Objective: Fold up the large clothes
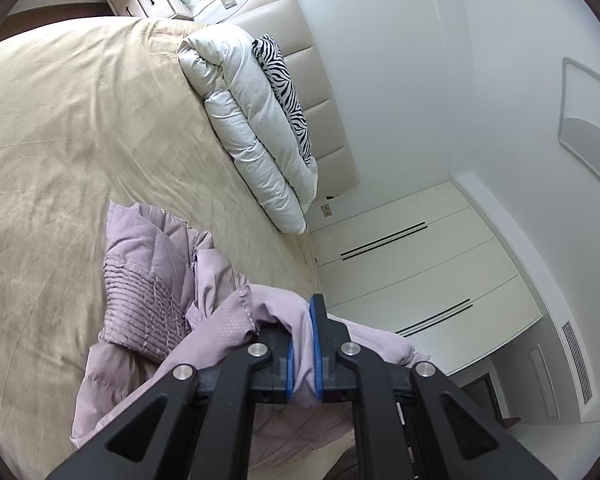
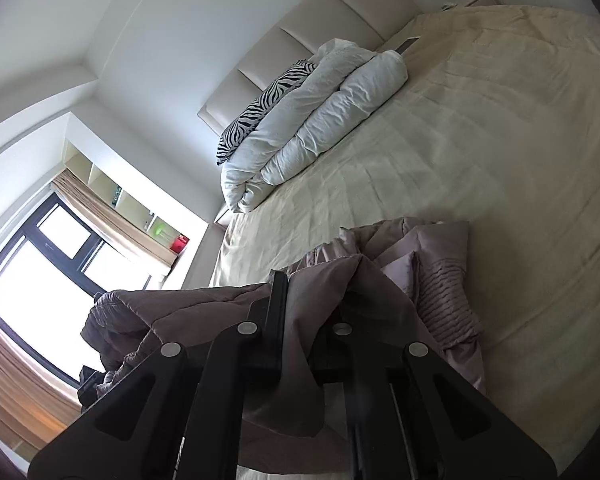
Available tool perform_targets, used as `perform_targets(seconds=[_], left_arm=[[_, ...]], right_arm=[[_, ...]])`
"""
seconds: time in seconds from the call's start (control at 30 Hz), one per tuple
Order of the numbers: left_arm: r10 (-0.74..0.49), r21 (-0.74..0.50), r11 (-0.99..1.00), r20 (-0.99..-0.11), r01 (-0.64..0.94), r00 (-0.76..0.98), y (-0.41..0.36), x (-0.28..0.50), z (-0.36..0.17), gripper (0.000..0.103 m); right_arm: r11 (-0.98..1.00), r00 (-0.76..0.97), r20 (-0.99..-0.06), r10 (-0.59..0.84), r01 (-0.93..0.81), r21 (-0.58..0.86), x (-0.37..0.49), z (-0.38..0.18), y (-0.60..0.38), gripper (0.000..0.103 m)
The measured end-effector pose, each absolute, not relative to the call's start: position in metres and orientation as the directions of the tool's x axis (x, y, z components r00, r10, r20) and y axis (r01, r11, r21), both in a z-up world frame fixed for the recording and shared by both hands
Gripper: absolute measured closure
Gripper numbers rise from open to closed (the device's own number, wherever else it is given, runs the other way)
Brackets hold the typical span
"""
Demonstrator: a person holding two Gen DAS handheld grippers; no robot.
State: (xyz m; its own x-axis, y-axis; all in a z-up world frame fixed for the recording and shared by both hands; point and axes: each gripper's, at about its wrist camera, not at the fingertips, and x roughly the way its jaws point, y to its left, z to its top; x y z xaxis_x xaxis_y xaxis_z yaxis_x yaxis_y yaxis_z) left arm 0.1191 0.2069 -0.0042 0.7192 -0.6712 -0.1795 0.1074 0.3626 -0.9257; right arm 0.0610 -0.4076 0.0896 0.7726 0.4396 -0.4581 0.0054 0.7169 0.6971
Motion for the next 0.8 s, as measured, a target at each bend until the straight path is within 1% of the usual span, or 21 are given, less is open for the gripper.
perform_targets(seconds=[0.13, 0.33, 0.5, 0.57, 0.63, 0.67, 0.7, 0.73, 0.8], left_arm=[[-0.654, -0.928, 0.371, -0.229, 0.042, 0.721, 0.208, 0.181, -0.024, 0.095], [-0.620, -0.900, 0.432, -0.341, -0.055, 0.707, 0.207, 0.248, -0.070, 0.095], [-0.603, -0.885, 0.433, -0.426, -0.172, 0.675, 0.208, 0.282, -0.120, 0.091], [-0.605, -0.881, 0.436, -0.439, -0.185, 0.664, 0.205, 0.289, -0.132, 0.089], [-0.606, -0.879, 0.439, -0.442, -0.186, 0.662, 0.203, 0.291, -0.136, 0.086], [-0.609, -0.884, 0.430, -0.433, -0.182, 0.665, 0.202, 0.290, -0.136, 0.082], [-0.613, -0.891, 0.419, -0.419, -0.174, 0.670, 0.203, 0.288, -0.135, 0.074], [-0.615, -0.899, 0.407, -0.402, -0.164, 0.678, 0.204, 0.284, -0.132, 0.069], [-0.603, -0.905, 0.398, -0.382, -0.150, 0.701, 0.206, 0.275, -0.124, 0.043]], right_arm=[[0.725, 0.762, -0.507, 0.404, 0.072, 0.685, 0.133, 0.061, -0.411, 0.097], [0.720, 0.704, -0.601, 0.378, 0.184, 0.669, 0.227, -0.019, -0.405, 0.096], [0.706, 0.640, -0.660, 0.394, 0.250, 0.663, 0.269, -0.089, -0.400, 0.095], [0.705, 0.623, -0.670, 0.403, 0.256, 0.662, 0.282, -0.107, -0.397, 0.095], [0.711, 0.619, -0.675, 0.402, 0.254, 0.655, 0.290, -0.116, -0.395, 0.094], [0.718, 0.617, -0.679, 0.398, 0.251, 0.649, 0.293, -0.118, -0.394, 0.094], [0.722, 0.617, -0.680, 0.396, 0.247, 0.646, 0.296, -0.119, -0.393, 0.093], [0.722, 0.621, -0.675, 0.398, 0.242, 0.648, 0.294, -0.120, -0.395, 0.093], [0.710, 0.630, -0.659, 0.410, 0.233, 0.664, 0.294, -0.120, -0.396, 0.090]])
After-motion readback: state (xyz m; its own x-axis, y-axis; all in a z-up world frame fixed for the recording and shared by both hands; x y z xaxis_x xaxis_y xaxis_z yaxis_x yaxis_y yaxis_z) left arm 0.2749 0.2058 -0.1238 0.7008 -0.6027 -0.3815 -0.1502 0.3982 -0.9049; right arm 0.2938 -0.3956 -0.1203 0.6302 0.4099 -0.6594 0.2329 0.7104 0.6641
